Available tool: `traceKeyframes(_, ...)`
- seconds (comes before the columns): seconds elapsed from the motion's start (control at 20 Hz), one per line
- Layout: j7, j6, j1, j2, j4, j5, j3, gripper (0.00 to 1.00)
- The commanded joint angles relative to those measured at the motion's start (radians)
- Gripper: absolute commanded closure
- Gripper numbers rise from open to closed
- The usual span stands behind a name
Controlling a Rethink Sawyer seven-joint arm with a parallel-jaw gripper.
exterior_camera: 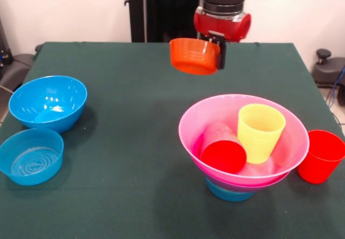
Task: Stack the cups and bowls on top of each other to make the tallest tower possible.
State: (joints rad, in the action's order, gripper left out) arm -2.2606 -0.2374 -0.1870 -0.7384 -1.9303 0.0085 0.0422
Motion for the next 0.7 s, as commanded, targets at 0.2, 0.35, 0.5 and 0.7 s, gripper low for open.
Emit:
traceKeyframes(0.2,-0.219,-0.326,0.154,0.047,0.262,0.116,-0.096,1.00)
traceKeyframes(0.35,-0.226,-0.445,0.165,0.050,0.311,0.139,-0.107,1.00)
traceKeyframes(0.5,-0.223,-0.555,0.174,0.064,0.367,0.141,-0.120,1.00)
traceKeyframes(0.7,-0.267,-0.631,0.201,0.103,0.443,0.151,-0.141,1.00)
